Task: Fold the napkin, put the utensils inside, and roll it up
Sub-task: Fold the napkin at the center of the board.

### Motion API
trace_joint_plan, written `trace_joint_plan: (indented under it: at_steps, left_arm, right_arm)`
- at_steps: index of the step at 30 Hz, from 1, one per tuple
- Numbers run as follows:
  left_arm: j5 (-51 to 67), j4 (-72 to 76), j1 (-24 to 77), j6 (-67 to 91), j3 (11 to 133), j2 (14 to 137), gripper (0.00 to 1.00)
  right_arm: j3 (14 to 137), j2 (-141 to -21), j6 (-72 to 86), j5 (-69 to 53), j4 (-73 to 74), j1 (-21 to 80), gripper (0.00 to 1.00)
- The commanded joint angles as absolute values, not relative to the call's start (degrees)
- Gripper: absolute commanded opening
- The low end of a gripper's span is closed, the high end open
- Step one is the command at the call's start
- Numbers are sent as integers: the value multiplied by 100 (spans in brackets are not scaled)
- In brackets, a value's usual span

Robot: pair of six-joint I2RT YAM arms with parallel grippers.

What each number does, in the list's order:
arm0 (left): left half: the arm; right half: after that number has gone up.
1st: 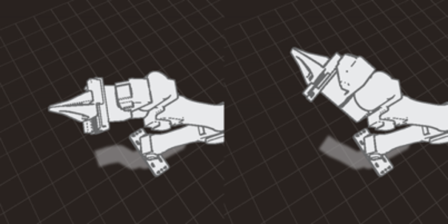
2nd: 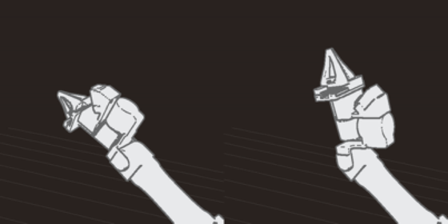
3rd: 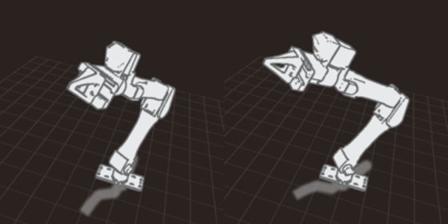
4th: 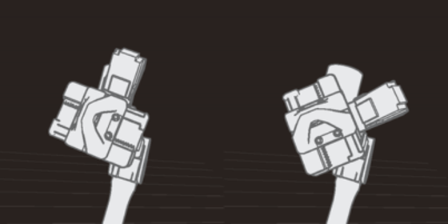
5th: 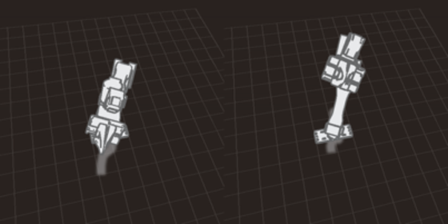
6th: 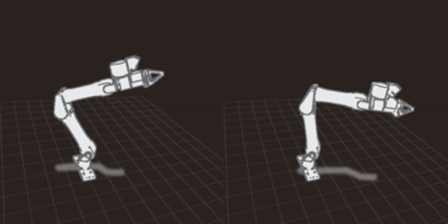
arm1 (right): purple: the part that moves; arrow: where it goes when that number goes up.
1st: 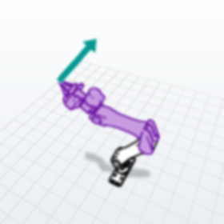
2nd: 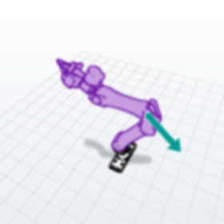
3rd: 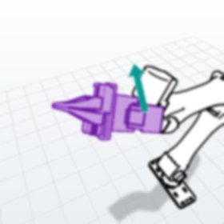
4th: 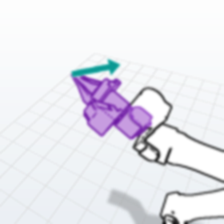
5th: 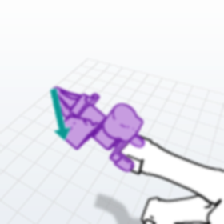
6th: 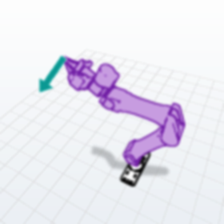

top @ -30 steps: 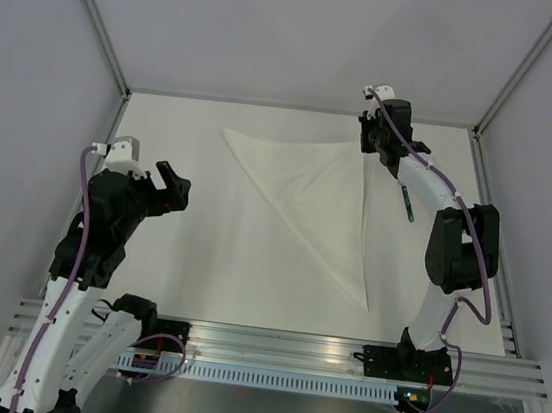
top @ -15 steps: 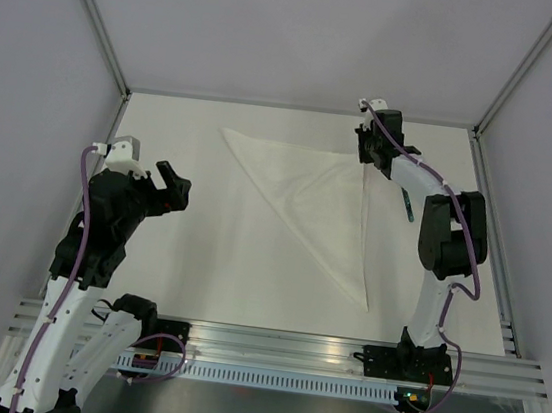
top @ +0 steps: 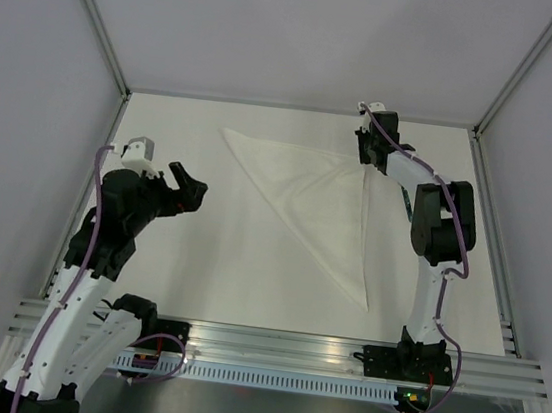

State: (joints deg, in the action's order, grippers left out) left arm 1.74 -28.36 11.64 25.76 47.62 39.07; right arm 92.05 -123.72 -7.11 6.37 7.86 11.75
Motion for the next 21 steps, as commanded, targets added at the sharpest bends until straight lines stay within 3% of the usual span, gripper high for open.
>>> trace_joint_plan:
  at_steps: [1,6,12,17,21]
  left_arm:
    - [800,-1998,1379,3295,4290,4043,99]
    - [361,-1390,2116,3463,4034,4675,99]
    - [27,-249,2267,3726,4271,6096,98]
    - [210,271,2390,3771,4869,7223,89]
    - [167,711,3154,3656,5018,7795,85]
  right_arm:
    - [9614,-12586,-791,817,984,1169,0]
    - [9721,-12735,-826,879,1063,1169,0]
    - [9756,-12806,-809,879,1090,1169,1]
    - [9800,-12867,-826,940,1107,1160,0]
    - [9861,-12955,-844,932,1178,1134,0]
